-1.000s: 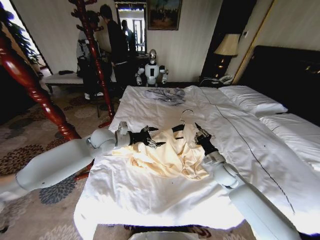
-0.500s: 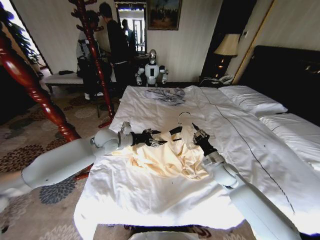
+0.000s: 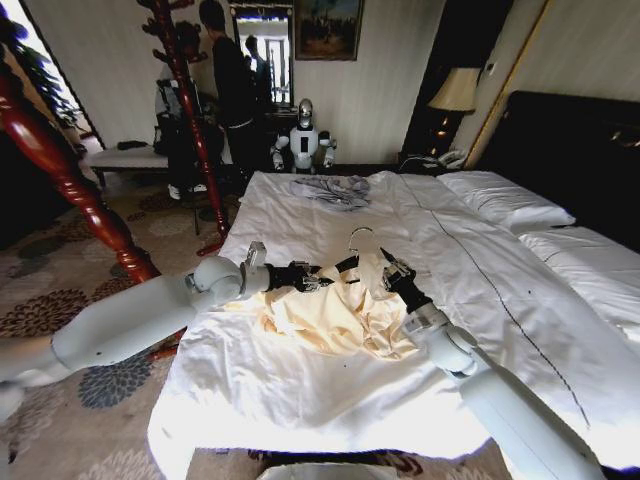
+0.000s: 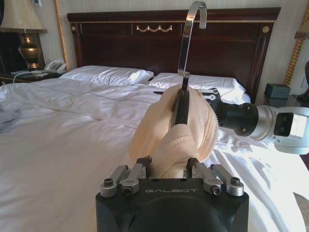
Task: Pick up the clothes from the bed and hang them on the clothes hanger.
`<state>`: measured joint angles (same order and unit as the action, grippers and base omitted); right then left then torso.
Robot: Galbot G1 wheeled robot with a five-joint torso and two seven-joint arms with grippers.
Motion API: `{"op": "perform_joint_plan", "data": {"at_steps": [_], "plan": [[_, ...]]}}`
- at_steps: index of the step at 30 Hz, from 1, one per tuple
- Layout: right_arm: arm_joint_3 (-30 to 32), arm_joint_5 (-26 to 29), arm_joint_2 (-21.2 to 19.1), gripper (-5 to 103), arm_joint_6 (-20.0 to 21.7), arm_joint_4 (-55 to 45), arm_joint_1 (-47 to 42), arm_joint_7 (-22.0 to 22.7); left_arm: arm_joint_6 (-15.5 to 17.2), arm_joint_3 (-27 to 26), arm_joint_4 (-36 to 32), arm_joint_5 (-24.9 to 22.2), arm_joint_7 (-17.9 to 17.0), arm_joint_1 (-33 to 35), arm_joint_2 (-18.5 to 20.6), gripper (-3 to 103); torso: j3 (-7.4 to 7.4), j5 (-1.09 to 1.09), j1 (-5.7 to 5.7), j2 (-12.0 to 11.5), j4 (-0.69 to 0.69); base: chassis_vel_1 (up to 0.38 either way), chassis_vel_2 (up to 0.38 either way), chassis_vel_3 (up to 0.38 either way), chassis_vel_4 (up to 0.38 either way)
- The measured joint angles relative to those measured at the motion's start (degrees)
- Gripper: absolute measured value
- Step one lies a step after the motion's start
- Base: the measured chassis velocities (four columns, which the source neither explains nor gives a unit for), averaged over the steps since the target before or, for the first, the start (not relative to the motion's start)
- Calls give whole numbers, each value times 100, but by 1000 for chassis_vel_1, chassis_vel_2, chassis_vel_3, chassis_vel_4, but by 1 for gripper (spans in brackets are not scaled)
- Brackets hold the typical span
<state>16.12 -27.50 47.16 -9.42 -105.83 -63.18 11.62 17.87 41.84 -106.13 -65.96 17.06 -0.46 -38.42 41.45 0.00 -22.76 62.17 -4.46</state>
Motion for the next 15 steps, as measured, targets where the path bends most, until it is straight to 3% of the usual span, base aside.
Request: {"op": "perform_joint_plan", "data": {"at_steps": [5, 6, 12, 15], "plan": [[-5, -126, -6, 20, -160, -7, 19, -47, 135, 181, -113, -384, 37, -144, 81, 36, 0, 0, 0, 0, 1, 0, 0, 0, 0], [-17, -131, -3, 20, -189, -10, 40, -63, 164, 205, -147, -493, 55, -149, 108, 41, 0, 0, 0, 0, 1, 0, 0, 0, 0], [-62, -118, 14, 20, -230, -14, 99, -83, 108, 213, -151, -496, 34, -63, 101, 32, 0, 0, 0, 0, 1, 0, 0, 0, 0], [-64, -113, -7, 20, -244, -9, 83, -87, 47, 183, -136, -439, 25, 0, 103, 20, 0, 0, 0, 0, 0, 0, 0, 0, 0]]}}
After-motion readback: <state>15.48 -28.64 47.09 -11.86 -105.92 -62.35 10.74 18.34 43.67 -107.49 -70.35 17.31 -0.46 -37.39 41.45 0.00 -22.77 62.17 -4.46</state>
